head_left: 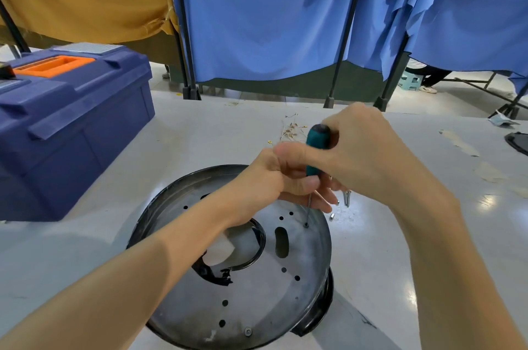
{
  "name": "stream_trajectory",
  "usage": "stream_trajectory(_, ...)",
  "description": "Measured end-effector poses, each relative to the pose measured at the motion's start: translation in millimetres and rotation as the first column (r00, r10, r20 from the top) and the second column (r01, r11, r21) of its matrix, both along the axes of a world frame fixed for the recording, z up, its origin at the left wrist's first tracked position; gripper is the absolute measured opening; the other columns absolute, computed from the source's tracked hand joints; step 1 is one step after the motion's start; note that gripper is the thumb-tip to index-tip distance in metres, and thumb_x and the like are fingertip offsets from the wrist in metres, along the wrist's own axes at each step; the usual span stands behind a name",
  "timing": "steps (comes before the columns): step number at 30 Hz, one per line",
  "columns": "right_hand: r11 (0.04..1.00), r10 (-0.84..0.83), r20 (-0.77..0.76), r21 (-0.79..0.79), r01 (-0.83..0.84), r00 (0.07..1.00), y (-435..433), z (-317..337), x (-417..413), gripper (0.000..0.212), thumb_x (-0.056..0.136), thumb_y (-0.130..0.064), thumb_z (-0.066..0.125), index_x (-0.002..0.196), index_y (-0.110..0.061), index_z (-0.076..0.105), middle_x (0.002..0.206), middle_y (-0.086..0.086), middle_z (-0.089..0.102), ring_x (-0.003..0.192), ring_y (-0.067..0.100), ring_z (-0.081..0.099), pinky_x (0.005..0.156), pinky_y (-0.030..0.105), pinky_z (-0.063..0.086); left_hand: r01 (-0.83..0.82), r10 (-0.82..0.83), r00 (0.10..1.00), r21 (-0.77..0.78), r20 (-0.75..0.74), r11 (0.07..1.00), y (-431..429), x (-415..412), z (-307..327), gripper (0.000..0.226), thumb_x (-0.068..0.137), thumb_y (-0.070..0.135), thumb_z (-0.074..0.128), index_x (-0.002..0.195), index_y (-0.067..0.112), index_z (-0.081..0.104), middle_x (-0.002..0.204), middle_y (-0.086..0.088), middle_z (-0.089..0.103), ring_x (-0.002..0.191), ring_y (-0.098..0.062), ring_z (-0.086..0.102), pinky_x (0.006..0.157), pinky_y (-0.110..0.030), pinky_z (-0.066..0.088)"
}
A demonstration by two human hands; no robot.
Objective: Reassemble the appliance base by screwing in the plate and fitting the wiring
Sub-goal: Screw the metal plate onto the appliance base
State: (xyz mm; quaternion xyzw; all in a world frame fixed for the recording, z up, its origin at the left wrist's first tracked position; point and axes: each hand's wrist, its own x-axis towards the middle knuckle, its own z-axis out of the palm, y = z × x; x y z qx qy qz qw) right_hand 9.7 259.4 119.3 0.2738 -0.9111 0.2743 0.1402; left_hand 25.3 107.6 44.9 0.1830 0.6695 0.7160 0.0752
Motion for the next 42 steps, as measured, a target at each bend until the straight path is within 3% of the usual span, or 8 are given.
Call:
stream_trajectory(3,0.992,0.127,-0.007,-0.021,-0.127,0.992,7,5,2,0.043,0.071,-0.054,0.068,0.107,-0.03,0.069,0.073,-0.009,0.068,0.056,0.005,0.061,0.068,0.034,0.056,0.042,-0.042,0.998,0.011,0.054,0.999,-7,1,1,0.018,0.093,0.007,0.055,0.101,0.006,0.071,0.099,-0.018,0.073,0.096,-0.037,0.07,0.086,-0.037,0.056)
stream_trajectory(8,0.983,0.131,-0.055,-0.12,-0.137,0.99,5,3,1,0.015,0.074,-0.025,0.072,0.084,-0.014,0.07,0.061,0.0,0.066,0.047,0.014,0.063,0.054,0.027,0.055,0.047,-0.045,0.998,-0.039,0.046,0.998,-6,1,4,0.018,0.097,0.006,0.053,0.107,0.004,0.067,0.103,-0.019,0.072,0.098,-0.037,0.07,0.09,-0.038,0.055)
stream_trajectory(14,0.992,-0.117,-0.174,0.029,0.124,0.978,-5,-6,-6,0.046,0.076,-0.045,0.07,0.051,-0.014,0.048,0.047,0.001,0.043,0.046,0.016,0.04,0.047,0.028,0.032,-0.098,0.094,0.995,-0.101,-0.037,0.99,6,-1,10,0.017,0.086,-0.004,0.066,0.102,-0.009,0.065,0.092,-0.023,0.071,0.077,-0.035,0.073,0.075,-0.034,0.06)
stream_trajectory(20,0.971,0.204,0.022,-0.135,-0.199,0.979,15,7,0,0.037,0.073,-0.045,0.068,0.103,-0.024,0.072,0.08,-0.011,0.069,0.051,0.01,0.067,0.058,0.025,0.057,0.087,-0.081,0.996,-0.138,0.047,0.987,-5,0,16,0.018,0.096,0.001,0.053,0.108,0.001,0.067,0.102,-0.016,0.073,0.094,-0.03,0.072,0.084,-0.03,0.056)
stream_trajectory(24,0.963,0.136,-0.034,-0.228,-0.141,0.99,9,2,-6,0.013,0.08,-0.023,0.075,0.085,-0.012,0.071,0.06,0.002,0.067,0.046,0.014,0.066,0.053,0.027,0.058,-0.065,0.067,0.997,-0.096,0.023,0.993,-5,1,12,0.022,0.087,0.005,0.066,0.109,-0.001,0.064,0.097,-0.013,0.073,0.092,-0.031,0.072,0.086,-0.037,0.058)
stream_trajectory(33,1.0,-0.025,-0.102,-0.013,0.024,0.995,9,-3,-8,0.055,0.071,-0.066,0.065,0.067,-0.011,0.067,0.057,0.004,0.061,0.05,0.02,0.057,0.052,0.034,0.049,-0.097,0.09,0.994,-0.111,-0.07,0.989,3,-3,9,0.024,0.089,-0.011,0.058,0.1,0.005,0.071,0.086,-0.011,0.075,0.079,-0.026,0.073,0.073,-0.03,0.058)
stream_trajectory(38,0.966,0.178,-0.027,-0.188,-0.18,0.984,12,1,-4,0.015,0.08,-0.027,0.076,0.089,-0.016,0.073,0.064,-0.002,0.07,0.044,0.005,0.064,0.06,0.013,0.054,-0.075,0.072,0.997,-0.086,-0.035,0.994,-4,0,8,0.021,0.093,-0.005,0.056,0.109,0.001,0.068,0.099,-0.013,0.074,0.088,-0.028,0.073,0.078,-0.03,0.058)
stream_trajectory(42,0.993,-0.046,-0.112,-0.115,0.033,0.993,2,-5,-10,0.025,0.081,-0.03,0.073,0.071,-0.008,0.067,0.055,0.003,0.061,0.052,0.021,0.062,0.061,0.036,0.056,-0.127,0.126,0.992,-0.077,-0.024,0.989,4,-2,5,0.022,0.086,0.002,0.069,0.107,-0.003,0.067,0.095,-0.015,0.074,0.084,-0.03,0.073,0.075,-0.029,0.059)
